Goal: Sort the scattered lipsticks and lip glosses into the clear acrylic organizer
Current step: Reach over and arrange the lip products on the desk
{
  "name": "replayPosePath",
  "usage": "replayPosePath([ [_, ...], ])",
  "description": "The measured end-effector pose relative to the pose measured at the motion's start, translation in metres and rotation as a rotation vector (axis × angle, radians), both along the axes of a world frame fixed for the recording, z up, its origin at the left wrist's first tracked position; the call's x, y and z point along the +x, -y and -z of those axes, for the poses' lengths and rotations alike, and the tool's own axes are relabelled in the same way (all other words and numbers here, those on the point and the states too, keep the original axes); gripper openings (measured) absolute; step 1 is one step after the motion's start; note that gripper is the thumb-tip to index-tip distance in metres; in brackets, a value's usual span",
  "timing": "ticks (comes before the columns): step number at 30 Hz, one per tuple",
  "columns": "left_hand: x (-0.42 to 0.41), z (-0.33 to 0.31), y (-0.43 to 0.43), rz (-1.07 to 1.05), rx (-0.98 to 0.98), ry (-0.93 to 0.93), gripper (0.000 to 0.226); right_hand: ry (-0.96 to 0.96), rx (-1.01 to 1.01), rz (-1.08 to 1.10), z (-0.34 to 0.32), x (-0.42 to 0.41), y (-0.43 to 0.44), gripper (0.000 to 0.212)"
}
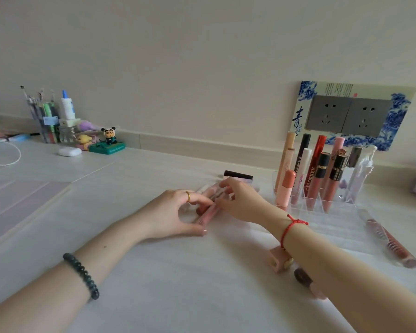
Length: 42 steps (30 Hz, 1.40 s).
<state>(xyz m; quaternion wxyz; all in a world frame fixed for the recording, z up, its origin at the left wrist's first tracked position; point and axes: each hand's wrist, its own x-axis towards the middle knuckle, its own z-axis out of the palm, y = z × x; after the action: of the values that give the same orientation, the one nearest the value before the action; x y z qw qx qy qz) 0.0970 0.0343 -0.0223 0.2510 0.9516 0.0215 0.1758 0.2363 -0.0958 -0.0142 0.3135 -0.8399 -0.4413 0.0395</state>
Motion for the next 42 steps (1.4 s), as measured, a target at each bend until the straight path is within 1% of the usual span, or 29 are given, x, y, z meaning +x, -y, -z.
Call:
replayPosePath([
  [6,0.002,0.002,-0.003,-0.004,-0.027,-0.008,0.047,-0.02,0.01,0.002,0.004,0.005,-0.002,0.04],
  [11,0.001,0.002,0.001,-0.025,-0.01,0.001,0.051,-0.101,0.073,0.033,0.002,0.005,0.0,0.038],
  [13,-0.001,-0.001,0.005,-0.033,-0.016,0.011,0.054,-0.172,0.135,0.039,-0.001,0.003,0.002,0.037],
  [16,-0.003,-0.004,0.01,-0.034,-0.063,0.056,0.068,-0.243,0.237,0.036,-0.009,-0.003,0.009,0.036],
  [19,-0.002,-0.006,0.017,-0.055,-0.158,0.121,0.083,-0.239,0.351,0.021,-0.022,-0.009,0.022,0.034],
  [21,0.0,-0.007,0.024,-0.047,-0.214,0.151,0.087,-0.238,0.438,-0.002,-0.031,-0.013,0.033,0.035],
  [24,0.003,-0.012,0.038,0.003,-0.303,0.192,0.082,-0.208,0.541,-0.039,-0.044,-0.02,0.049,0.041],
  [27,0.01,-0.02,0.054,0.102,-0.416,0.221,0.078,-0.069,0.611,-0.054,-0.056,-0.028,0.065,0.047],
  [30,0.02,-0.032,0.071,0.177,-0.476,0.248,0.075,0.053,0.691,-0.061,-0.067,-0.032,0.079,0.049],
  [35,0.038,-0.055,0.094,0.272,-0.545,0.29,0.073,0.112,0.844,-0.044,-0.082,-0.023,0.102,0.051],
  [37,0.046,-0.063,0.104,0.304,-0.573,0.312,0.064,0.145,0.875,-0.024,-0.087,-0.017,0.112,0.053],
  [39,0.056,-0.068,0.116,0.304,-0.601,0.34,0.053,0.139,0.894,0.001,-0.09,-0.011,0.121,0.056],
  [42,0.071,-0.073,0.136,0.277,-0.649,0.405,0.035,0.139,0.873,0.044,-0.095,-0.001,0.136,0.061],
])
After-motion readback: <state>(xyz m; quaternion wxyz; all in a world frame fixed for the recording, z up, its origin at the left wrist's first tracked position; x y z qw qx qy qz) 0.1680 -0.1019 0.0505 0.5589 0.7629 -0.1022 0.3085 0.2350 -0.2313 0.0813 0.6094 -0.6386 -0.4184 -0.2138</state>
